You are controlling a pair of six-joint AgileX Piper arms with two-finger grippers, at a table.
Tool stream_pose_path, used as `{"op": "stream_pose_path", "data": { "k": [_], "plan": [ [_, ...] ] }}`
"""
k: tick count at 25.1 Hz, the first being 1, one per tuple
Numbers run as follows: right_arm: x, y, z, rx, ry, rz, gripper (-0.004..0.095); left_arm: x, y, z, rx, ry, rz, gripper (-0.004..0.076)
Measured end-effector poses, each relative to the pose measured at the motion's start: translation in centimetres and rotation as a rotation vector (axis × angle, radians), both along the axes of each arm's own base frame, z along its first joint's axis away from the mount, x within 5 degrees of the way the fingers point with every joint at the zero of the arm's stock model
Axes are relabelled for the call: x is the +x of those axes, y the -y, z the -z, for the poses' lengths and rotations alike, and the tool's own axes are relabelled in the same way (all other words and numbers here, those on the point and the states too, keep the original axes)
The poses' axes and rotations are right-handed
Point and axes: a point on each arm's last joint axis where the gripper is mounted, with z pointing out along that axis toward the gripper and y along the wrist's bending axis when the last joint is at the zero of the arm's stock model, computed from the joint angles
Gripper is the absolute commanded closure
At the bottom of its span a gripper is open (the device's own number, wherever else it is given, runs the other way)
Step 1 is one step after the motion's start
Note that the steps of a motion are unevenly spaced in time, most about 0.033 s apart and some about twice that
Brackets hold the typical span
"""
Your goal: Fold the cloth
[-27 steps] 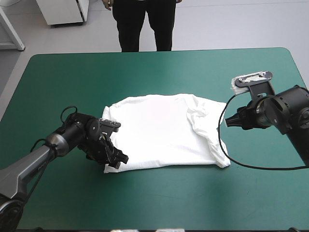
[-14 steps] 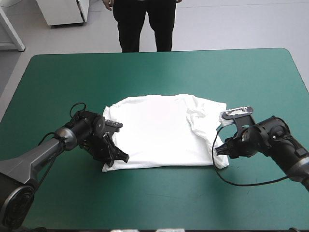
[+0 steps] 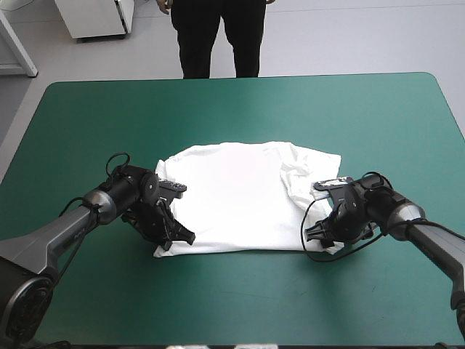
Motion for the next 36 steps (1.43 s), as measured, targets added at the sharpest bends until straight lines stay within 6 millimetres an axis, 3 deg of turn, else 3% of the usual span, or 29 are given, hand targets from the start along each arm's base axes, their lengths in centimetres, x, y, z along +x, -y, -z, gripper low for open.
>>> {"op": "stream_pose_path", "data": {
  "k": [3,5,6,8,17,21,36],
  "plan": [
    [0.2,-0.2,0.6,0.014,-0.027,-0.015,0.0434,0.0,0.0,0.0,-0.001,0.002,0.004,0.0734],
    [0.2,-0.4,0.7,0.036,-0.041,-0.033,0.0643,0.0,0.0,0.0,-0.001,0.001,0.005,0.0734],
    [0.2,-0.5,0.8,0.046,-0.045,-0.040,0.0799,0.0,0.0,0.0,-0.001,0.001,0.005,0.0734],
    [0.1,-0.7,0.8,0.072,-0.055,-0.037,0.0920,0.0,0.0,0.0,-0.001,0.001,0.006,0.0734],
    [0.2,-1.0,-0.1,0.090,-0.071,-0.043,0.0921,0.0,0.0,-1.0,-0.012,0.034,0.019,0.0734],
    [-0.4,-0.9,-2.4,0.092,-0.078,-0.048,0.0921,-0.5,0.0,-2.5,-0.065,0.106,0.008,0.0734],
    [-2.5,0.3,-11.6,0.136,0.111,-0.025,0.0921,-5.5,-1.8,-11.4,-0.186,0.323,-0.010,0.0734]
  ]
}}
